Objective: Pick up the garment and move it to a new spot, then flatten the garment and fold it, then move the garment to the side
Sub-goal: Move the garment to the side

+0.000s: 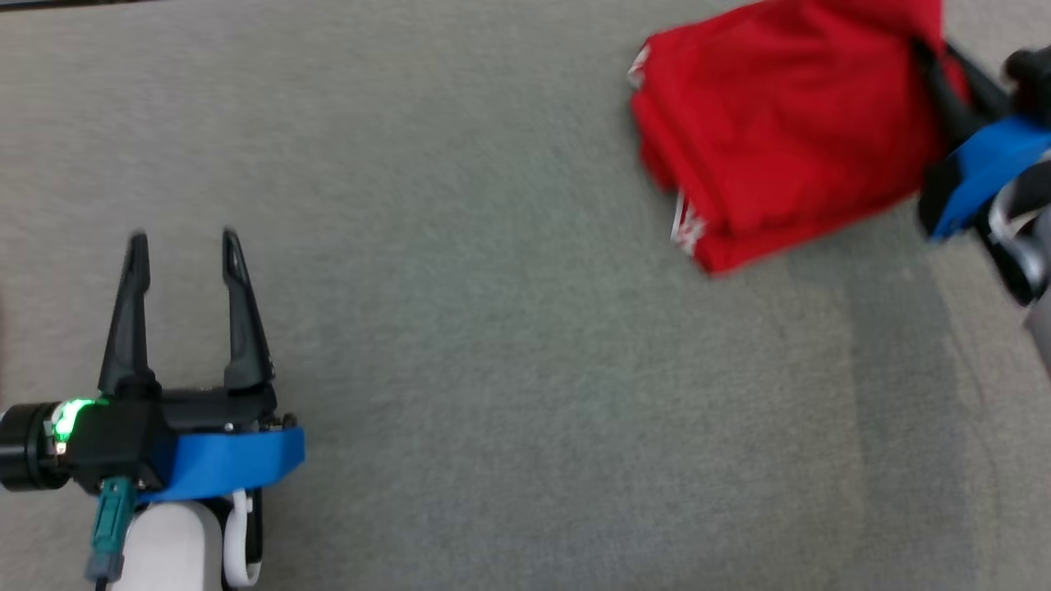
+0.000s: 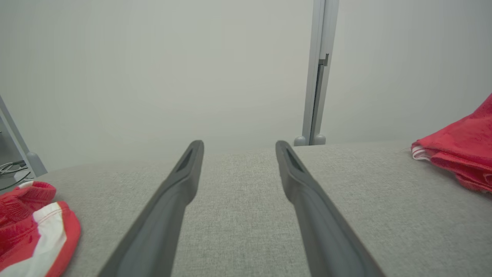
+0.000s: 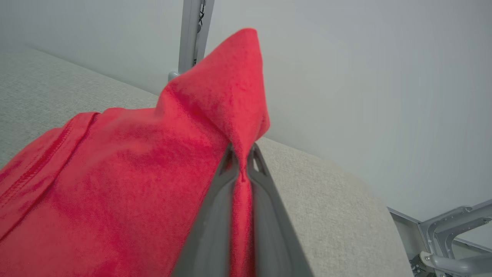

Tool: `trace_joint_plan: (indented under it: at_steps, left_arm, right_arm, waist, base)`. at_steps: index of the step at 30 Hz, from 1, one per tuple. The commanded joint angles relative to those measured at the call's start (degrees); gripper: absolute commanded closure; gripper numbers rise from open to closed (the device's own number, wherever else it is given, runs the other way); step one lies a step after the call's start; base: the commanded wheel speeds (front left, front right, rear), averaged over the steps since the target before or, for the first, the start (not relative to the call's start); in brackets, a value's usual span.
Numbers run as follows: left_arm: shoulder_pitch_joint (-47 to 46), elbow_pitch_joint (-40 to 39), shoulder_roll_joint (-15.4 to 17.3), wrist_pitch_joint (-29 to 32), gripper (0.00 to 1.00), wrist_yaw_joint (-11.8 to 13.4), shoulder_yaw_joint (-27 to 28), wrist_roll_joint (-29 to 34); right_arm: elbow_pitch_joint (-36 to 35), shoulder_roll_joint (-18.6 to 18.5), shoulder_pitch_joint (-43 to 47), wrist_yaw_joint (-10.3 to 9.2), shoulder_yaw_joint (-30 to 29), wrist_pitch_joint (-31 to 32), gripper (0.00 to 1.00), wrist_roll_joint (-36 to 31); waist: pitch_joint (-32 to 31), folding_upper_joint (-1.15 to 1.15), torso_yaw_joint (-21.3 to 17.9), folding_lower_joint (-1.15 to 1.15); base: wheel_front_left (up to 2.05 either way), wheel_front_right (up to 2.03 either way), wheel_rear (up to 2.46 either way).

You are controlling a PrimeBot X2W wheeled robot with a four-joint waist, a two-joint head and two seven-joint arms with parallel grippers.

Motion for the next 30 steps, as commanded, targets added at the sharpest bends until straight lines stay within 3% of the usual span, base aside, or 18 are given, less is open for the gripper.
trace_joint_plan:
  at_steps: [1,6,13,20,26,27,28,30]
  left_arm:
    - [-1.27,-0.89,0.71,-0.14,0.0,0.17,0.0,0.71]
    - [-3.19,-4.19,2.82,-0.08,0.0,0.37,0.13,2.46]
    - [-5.65,-10.53,5.76,2.91,0.0,0.24,0.06,4.74]
    - [-6.17,-14.66,6.68,4.93,0.0,0.38,-0.15,5.59]
    - [-7.05,-16.38,6.75,5.53,0.0,0.49,-1.02,5.83]
    - [-7.18,-16.43,6.64,5.42,0.0,0.61,-1.16,5.83]
    - [-7.2,-16.46,6.54,5.29,0.0,0.66,-1.16,5.79]
    - [-7.17,-16.19,6.38,4.95,0.0,0.94,-1.18,5.58]
  right_arm:
    - [-0.26,-1.34,-1.73,0.0,0.03,-0.6,1.0,0.95]
    - [-0.06,-6.12,-6.23,-0.01,-0.09,-1.35,1.0,4.57]
    - [2.99,-9.4,-12.15,0.0,-0.39,-2.9,1.0,7.17]
    - [7.99,-7.88,-16.7,0.0,1.59,-2.67,1.0,6.8]
    - [17.37,-8.04,-21.9,0.0,1.48,-2.15,1.0,3.44]
    - [18.95,-7.99,-22.8,0.0,1.16,-2.6,0.58,2.84]
    - [20.45,-7.68,-23.45,0.0,0.75,-2.77,0.0,2.53]
    - [23.38,-7.54,-24.4,0.0,-0.16,-3.24,0.0,2.03]
  waist:
    - [1.42,-0.01,-1.39,-0.01]
    - [6.81,-0.01,-6.16,-0.01]
    - [13.04,-0.01,-10.29,-0.01]
    - [15.34,-0.01,-10.81,-0.01]
    - [16.88,-0.01,-8.83,-0.01]
    - [16.98,-0.01,-8.46,-0.01]
    - [17.03,-0.01,-8.21,-0.01]
    - [17.03,-0.01,-7.7,-0.01]
  base:
    - [0.0,0.0,0.0]
    - [0.0,0.0,0.0]
    - [0.0,0.0,0.0]
    - [0.0,0.0,0.0]
    - [0.0,0.0,0.0]
    - [0.0,0.0,0.0]
    - [0.0,0.0,0.0]
    - [0.0,0.0,0.0]
